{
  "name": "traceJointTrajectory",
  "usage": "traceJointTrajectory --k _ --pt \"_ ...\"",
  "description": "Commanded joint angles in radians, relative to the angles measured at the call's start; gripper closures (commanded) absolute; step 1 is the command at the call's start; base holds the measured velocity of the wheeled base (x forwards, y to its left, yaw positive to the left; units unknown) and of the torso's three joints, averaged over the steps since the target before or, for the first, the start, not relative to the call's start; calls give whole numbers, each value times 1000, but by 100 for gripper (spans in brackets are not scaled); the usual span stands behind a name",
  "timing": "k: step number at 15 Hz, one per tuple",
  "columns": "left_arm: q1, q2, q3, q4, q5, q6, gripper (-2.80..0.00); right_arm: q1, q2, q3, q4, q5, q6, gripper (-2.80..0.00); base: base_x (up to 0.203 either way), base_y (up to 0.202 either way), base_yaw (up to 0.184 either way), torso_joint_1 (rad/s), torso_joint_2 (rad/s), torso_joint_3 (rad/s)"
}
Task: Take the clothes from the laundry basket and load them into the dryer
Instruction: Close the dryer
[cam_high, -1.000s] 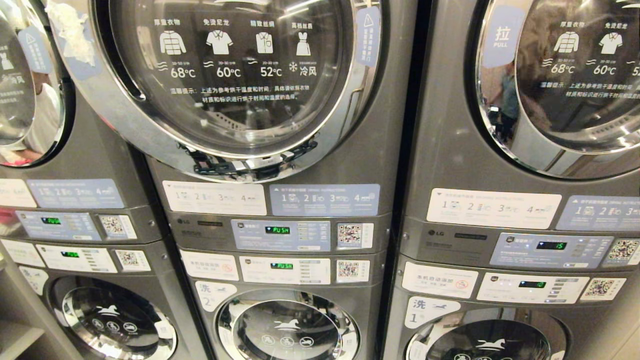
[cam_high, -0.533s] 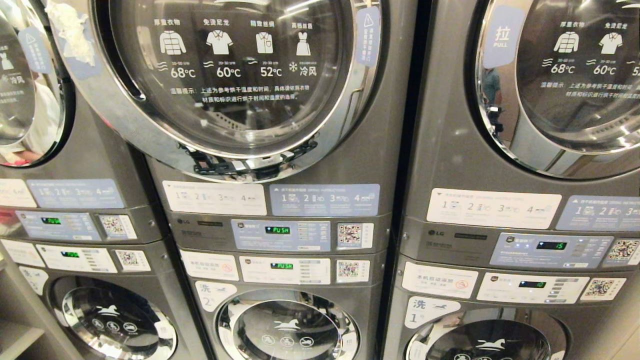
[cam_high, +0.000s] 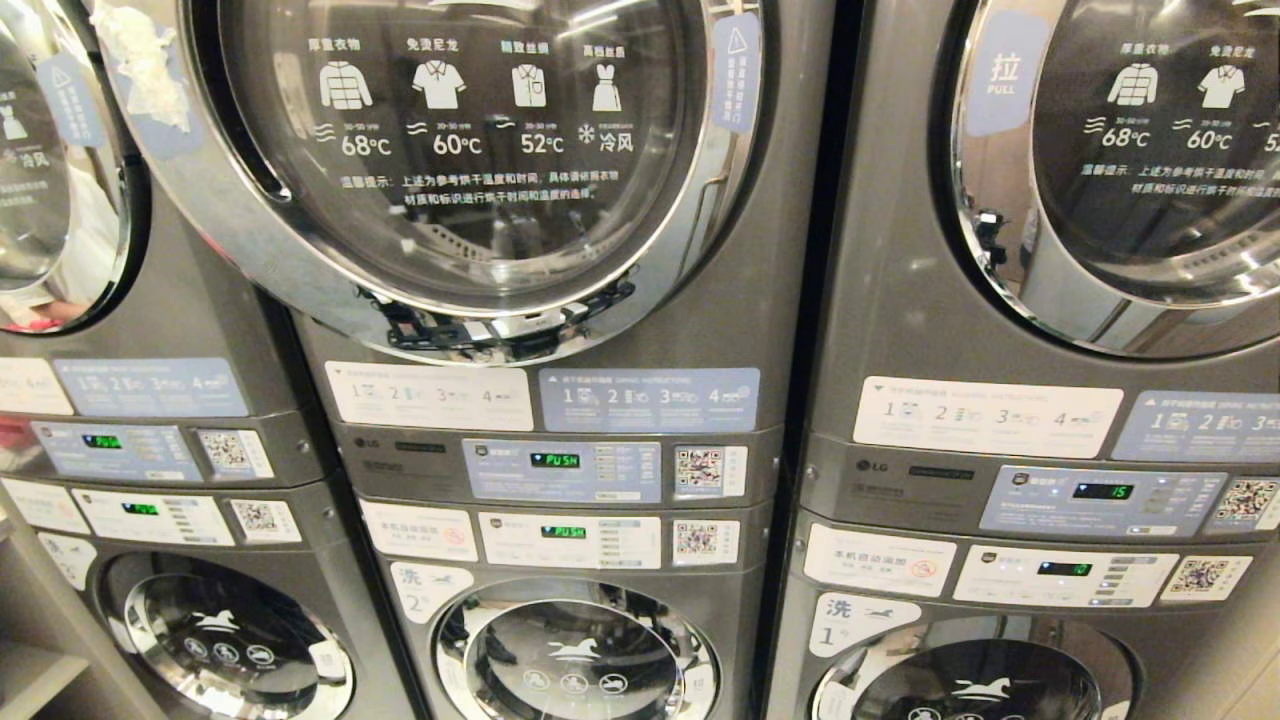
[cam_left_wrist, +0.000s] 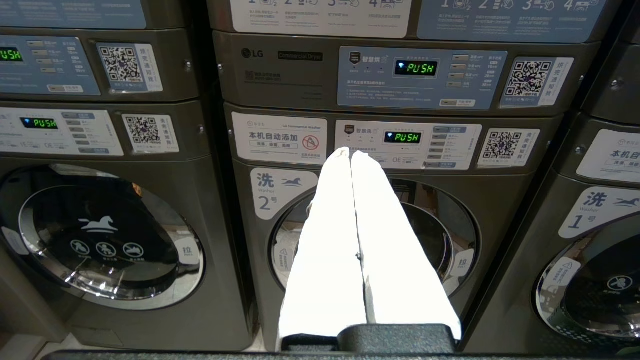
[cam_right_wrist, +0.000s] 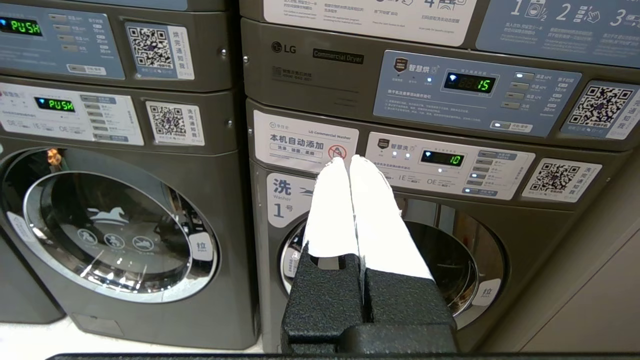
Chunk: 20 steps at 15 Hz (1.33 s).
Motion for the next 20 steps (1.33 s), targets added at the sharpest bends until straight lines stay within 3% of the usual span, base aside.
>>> traceJointTrajectory --k 1,7,10,20 --pt "0 0 1 0 0 0 0 0 -1 2 -2 -2 -5 0 0 0 0 0 0 0" --pt "0 0 1 0 0 0 0 0 -2 0 -2 3 -3 0 0 0 0 0 0 0" --pt "0 0 1 0 0 0 0 0 0 5 -10 7 -52 0 0 0 0 0 0 0" --pt "0 0 1 -3 0 9 0 0 -1 6 -16 15 -47 0 26 0 0 -2 0 1"
